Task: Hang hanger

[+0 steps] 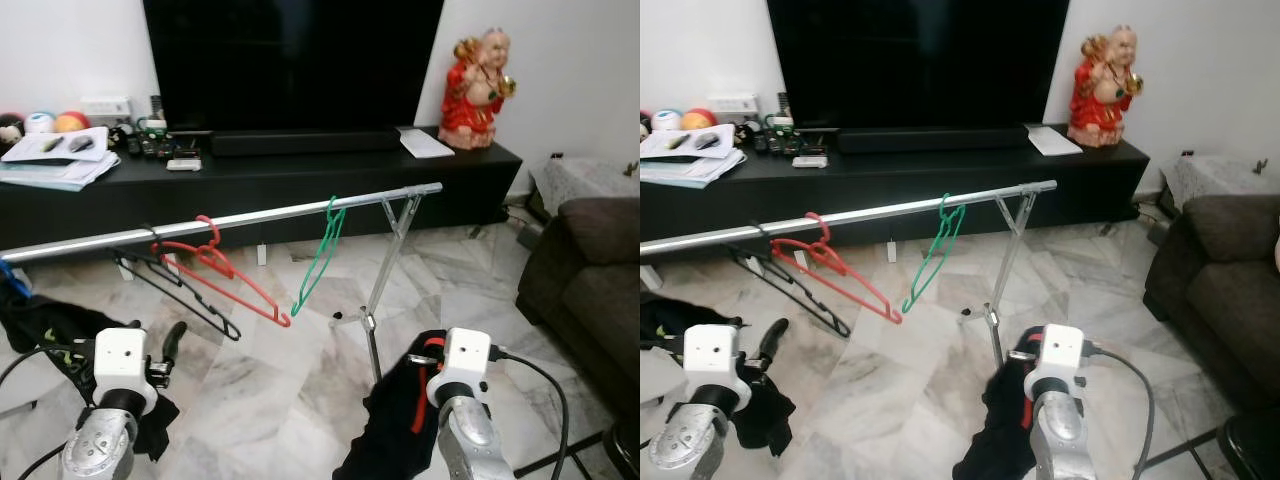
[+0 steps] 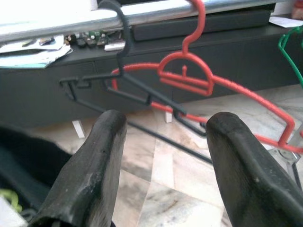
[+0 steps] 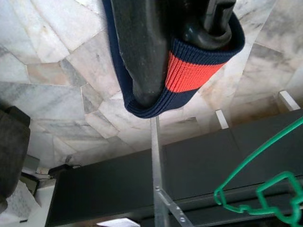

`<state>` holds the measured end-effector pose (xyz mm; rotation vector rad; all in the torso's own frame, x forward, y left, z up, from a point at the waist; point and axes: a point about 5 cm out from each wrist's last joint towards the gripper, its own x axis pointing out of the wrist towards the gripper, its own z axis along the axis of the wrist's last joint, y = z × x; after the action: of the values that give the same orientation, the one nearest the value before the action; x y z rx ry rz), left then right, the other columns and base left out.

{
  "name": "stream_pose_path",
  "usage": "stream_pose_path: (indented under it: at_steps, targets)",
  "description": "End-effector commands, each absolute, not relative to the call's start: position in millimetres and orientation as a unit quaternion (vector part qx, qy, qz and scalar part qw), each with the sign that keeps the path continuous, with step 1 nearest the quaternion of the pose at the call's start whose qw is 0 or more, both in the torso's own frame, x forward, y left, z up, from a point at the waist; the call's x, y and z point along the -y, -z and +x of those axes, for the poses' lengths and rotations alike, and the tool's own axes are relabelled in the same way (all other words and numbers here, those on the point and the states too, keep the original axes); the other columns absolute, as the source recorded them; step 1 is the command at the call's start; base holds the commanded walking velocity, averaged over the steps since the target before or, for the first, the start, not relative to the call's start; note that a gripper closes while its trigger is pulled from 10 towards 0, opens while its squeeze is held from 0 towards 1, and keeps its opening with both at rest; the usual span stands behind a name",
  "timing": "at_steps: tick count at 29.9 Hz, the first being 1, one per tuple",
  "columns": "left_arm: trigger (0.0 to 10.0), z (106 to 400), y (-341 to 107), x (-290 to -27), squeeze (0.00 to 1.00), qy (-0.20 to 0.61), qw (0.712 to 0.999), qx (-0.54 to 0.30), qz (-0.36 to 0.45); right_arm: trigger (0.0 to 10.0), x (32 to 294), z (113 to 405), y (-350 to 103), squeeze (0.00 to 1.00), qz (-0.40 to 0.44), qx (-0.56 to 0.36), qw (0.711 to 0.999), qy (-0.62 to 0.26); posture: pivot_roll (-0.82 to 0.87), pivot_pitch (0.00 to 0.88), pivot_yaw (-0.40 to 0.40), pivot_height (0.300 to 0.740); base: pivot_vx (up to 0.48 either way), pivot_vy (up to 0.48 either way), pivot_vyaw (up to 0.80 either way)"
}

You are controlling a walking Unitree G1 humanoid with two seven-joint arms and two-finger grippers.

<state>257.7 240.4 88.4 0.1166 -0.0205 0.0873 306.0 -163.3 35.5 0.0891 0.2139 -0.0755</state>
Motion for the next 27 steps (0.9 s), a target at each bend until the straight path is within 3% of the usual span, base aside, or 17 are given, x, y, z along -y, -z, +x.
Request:
stream_pose_path:
  at_steps: [1,12,22,27]
  targets:
    - [10.0,260.9,-89.3,-232.7,0.00,-0.032,0.998,0.011,0.053,10.0,175.8,307.5,-40.1,0.00,0.035,-0.093,0.994,0.051,0.14,0.000,-0.021,0.740,0.307,0.000,0.00]
    - [10.0,260.0,-89.3,-233.3,0.00,-0.035,0.998,0.011,0.054,10.0,175.3,307.4,-39.1,0.00,0.035,-0.095,0.994,0.048,0.14,0.004,-0.021,0.740,0.298,0.000,0.00]
    - [10.0,258.9,-89.3,-233.9,0.00,-0.036,0.998,0.010,0.055,10.0,173.5,307.2,-38.6,0.00,0.031,-0.093,0.994,0.039,0.14,0.008,-0.020,0.740,0.000,0.000,0.00]
    - [10.0,258.8,-88.6,-233.2,0.00,-0.036,0.998,0.008,0.057,10.0,172.5,306.9,-38.5,0.00,0.017,-0.092,0.995,0.029,0.14,0.005,-0.021,0.740,0.000,0.000,0.76]
